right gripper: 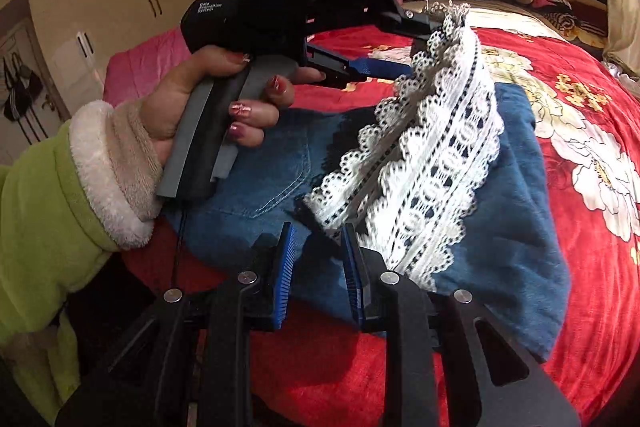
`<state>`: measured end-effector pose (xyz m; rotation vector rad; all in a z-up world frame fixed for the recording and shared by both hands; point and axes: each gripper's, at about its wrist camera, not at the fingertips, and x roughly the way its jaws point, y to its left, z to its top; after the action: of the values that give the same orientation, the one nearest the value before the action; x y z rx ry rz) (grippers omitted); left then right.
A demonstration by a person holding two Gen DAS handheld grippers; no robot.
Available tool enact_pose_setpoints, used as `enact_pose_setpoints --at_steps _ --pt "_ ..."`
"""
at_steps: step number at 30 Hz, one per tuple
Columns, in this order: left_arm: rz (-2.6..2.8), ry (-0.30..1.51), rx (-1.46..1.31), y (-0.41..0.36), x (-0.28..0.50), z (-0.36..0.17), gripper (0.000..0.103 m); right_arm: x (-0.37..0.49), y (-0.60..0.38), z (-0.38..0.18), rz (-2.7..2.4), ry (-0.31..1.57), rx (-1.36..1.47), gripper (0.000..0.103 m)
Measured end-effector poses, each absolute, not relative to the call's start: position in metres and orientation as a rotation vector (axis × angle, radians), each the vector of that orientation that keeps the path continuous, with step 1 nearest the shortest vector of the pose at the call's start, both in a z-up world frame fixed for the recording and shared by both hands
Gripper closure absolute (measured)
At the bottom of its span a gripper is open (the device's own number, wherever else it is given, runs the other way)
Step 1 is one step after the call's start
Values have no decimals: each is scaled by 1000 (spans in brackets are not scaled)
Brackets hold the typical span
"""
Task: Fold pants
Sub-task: 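Lift the lace cuffs with both tools and fold them over toward the waistband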
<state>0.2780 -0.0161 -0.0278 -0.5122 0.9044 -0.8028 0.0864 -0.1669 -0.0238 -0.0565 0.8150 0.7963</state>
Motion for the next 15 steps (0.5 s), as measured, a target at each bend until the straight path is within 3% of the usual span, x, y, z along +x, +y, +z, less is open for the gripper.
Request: enact_pose_setpoints --at_steps 3,6,9,15 --pt "-793 901 -628 5 274 -33 28 76 -162 -25 802 806 -91 80" --pt "-797 895 -692 11 268 -34 25 61 -177 -13 761 714 -87 78" --pt "-795 921 -674 5 264 -35 23 55 -196 -3 666 614 -122 48" --pt "-760 988 -655 -19 276 -36 23 64 -179 -5 651 608 -234 44"
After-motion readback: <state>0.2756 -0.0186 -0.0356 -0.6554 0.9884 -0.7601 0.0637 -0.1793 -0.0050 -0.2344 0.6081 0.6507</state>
